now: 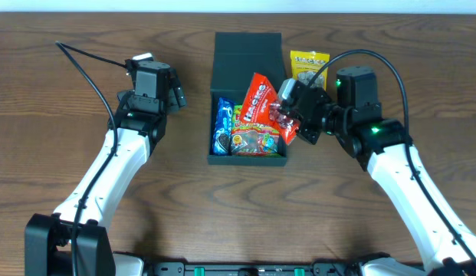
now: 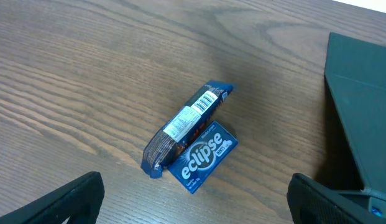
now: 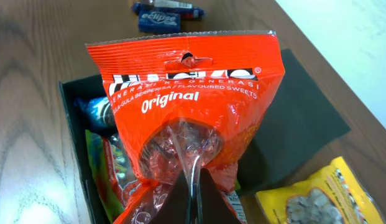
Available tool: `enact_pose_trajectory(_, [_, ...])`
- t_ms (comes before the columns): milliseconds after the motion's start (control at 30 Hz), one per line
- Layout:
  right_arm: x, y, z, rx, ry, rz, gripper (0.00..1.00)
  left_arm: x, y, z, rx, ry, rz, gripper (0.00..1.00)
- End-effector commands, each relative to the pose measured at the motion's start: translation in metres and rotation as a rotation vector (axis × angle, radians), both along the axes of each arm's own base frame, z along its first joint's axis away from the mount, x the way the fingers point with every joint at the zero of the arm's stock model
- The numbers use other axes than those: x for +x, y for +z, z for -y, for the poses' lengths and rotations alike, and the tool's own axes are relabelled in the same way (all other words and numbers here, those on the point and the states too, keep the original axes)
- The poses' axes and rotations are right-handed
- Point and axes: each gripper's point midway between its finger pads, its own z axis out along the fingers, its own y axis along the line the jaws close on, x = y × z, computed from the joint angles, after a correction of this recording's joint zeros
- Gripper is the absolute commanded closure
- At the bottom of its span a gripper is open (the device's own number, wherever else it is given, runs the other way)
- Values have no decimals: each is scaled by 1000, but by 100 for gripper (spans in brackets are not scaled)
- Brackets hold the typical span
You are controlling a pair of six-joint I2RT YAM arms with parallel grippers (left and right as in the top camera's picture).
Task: Pack container
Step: 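Lower the red bag into the box and open the right gripper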
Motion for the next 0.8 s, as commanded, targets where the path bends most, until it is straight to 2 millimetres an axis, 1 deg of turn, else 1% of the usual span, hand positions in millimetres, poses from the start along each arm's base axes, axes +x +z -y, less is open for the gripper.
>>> enact_pose_trajectory(0, [-7,2,-15,19,79,15,99,4,7,-1,1,0,15,5])
enact_pose_trajectory(100, [-9,-2,-22,8,119,29,99,4,7,-1,2,-1,15,5])
enact_pose_trajectory(233, [-10,-19,-31,-25,178,28,99,4,7,-1,1,0,15,5])
enact_pose_trajectory(567, [17,-58,-34,-61,164,20,98,4,7,-1,1,0,15,5])
enact_pose_trajectory(600, [20,-61,-31,-78,149,21,76,4,7,-1,1,0,15,5])
enact_pose_trajectory(633, [23,-64,-27,-103,127,24,25,4,7,-1,1,0,16,5])
enact_pose_trajectory(667, [27,-66,-23,-130,103,29,1,4,7,-1,2,-1,15,5])
enact_pose_trajectory(700, [31,-69,-17,-159,66,32,1,4,7,-1,2,-1,15,5])
enact_pose_trajectory(767, [34,-67,-14,-164,37,30,1,4,7,-1,1,0,15,5])
